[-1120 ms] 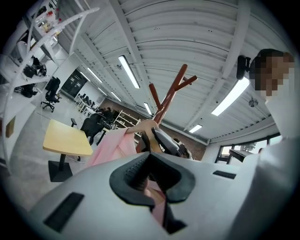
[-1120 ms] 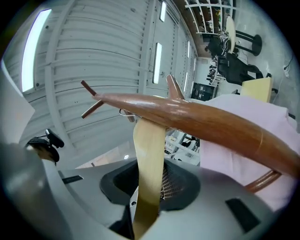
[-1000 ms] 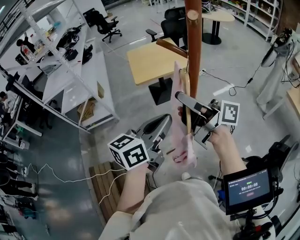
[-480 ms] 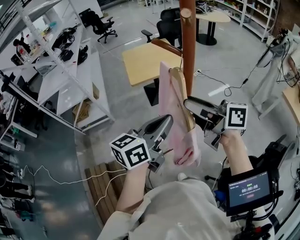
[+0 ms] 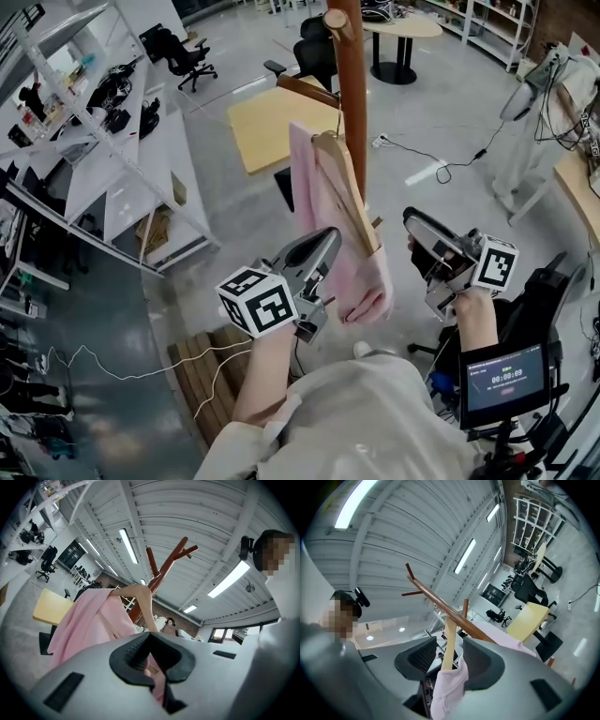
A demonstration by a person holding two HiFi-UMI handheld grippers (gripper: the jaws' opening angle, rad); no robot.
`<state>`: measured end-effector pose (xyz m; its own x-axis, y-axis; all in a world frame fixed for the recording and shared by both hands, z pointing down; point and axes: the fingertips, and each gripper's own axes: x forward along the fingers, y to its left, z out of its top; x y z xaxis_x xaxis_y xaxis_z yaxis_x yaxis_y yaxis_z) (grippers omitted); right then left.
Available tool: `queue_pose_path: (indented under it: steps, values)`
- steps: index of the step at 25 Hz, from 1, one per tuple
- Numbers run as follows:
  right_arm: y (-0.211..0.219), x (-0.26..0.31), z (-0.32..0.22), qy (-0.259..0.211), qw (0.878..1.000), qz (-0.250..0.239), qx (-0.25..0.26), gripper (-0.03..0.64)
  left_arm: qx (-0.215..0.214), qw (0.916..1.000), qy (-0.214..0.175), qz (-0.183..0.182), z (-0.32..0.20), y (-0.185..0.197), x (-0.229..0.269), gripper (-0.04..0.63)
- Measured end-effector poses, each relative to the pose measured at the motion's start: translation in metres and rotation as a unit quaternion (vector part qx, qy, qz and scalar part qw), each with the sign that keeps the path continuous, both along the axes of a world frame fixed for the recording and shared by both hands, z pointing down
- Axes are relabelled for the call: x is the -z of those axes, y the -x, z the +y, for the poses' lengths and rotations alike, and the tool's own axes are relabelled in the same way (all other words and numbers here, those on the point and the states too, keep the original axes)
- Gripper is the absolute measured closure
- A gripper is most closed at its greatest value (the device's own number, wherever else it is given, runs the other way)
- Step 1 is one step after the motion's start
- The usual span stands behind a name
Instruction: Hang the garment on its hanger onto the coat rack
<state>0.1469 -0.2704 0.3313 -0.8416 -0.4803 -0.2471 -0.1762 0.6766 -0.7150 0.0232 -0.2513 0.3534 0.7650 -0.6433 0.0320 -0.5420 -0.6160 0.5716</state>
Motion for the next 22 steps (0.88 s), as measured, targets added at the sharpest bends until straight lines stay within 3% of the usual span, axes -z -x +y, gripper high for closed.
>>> queue_pose_path:
  steps: [8, 15, 18, 22]
  values:
    - [-0.016, -0.002, 0.008, -0.008, 0.999, -0.001, -0.041, 0.436, -0.008, 0.9999, 0.007, 0.010, -0.001, -0.004, -0.005, 0.589]
    - [0.003, 0.016, 0.017, -0.054, 0.996, 0.054, -0.039, 0.440, 0.021, 0.9994, -0.006, 0.026, 0.015, 0.003, 0.001, 0.589]
    - [0.017, 0.028, 0.017, -0.070, 0.995, 0.065, -0.038, 0.536, 0.044, 0.9983, -0.010, 0.036, 0.023, 0.018, 0.005, 0.589]
    - [0.044, 0.055, 0.024, -0.113, 0.990, 0.079, -0.026, 0.603, 0.082, 0.9953, -0.017, 0.048, 0.040, 0.043, 0.013, 0.589]
